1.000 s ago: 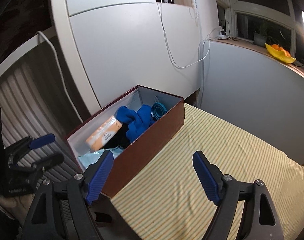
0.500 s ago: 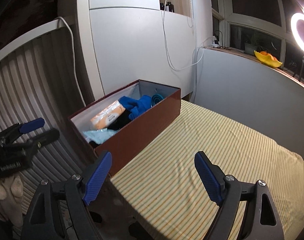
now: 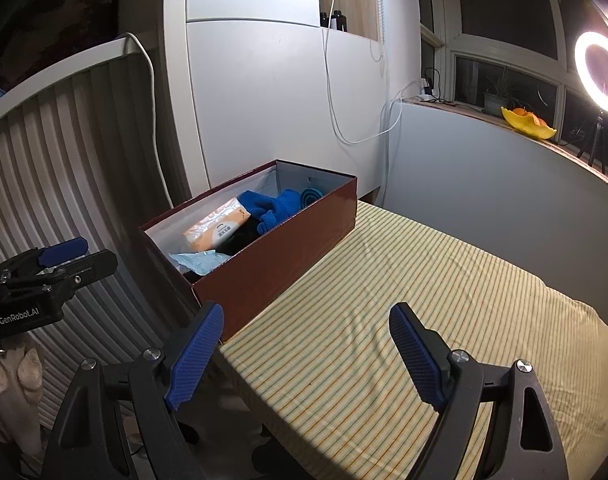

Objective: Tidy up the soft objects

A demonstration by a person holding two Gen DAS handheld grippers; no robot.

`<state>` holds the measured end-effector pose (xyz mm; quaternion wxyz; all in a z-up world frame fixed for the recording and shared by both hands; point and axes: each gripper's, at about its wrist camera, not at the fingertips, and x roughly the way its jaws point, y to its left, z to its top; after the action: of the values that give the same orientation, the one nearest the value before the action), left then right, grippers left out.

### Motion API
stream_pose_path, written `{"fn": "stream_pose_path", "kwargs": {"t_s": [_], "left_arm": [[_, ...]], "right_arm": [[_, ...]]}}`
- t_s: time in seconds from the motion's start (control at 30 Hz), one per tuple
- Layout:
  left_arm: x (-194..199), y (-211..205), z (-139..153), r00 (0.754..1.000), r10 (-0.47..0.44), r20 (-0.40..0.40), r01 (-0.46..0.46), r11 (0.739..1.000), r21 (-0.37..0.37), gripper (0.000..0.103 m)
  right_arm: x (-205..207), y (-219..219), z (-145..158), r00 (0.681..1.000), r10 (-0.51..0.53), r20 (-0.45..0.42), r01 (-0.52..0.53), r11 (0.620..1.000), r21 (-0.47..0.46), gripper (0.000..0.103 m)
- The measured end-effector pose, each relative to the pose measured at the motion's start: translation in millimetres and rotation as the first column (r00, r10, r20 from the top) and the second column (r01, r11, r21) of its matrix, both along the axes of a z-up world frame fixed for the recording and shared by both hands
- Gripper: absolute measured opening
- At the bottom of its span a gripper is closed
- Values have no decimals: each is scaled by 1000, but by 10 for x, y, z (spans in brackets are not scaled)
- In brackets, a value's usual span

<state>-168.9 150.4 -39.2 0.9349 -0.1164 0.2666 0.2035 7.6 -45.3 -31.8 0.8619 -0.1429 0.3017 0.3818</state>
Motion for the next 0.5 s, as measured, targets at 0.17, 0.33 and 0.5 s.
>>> {"fn": "stream_pose_path", "kwargs": {"t_s": [0.17, 0.33, 0.5], "left_arm": [[5, -3, 3, 1000, -4, 0, 4, 1000, 1, 83], [27, -28, -11, 1000, -15, -8, 15, 1000, 1, 83], [35, -25, -18, 1000, -18, -11, 18, 1000, 1, 83]], "right_arm": [[13, -5, -34, 1000, -3, -6, 3, 1000, -8, 82], [25, -5, -67, 1000, -7, -15, 7, 1000, -10, 82], [15, -1, -83, 1000, -5, -15, 5, 1000, -13, 82]]}}
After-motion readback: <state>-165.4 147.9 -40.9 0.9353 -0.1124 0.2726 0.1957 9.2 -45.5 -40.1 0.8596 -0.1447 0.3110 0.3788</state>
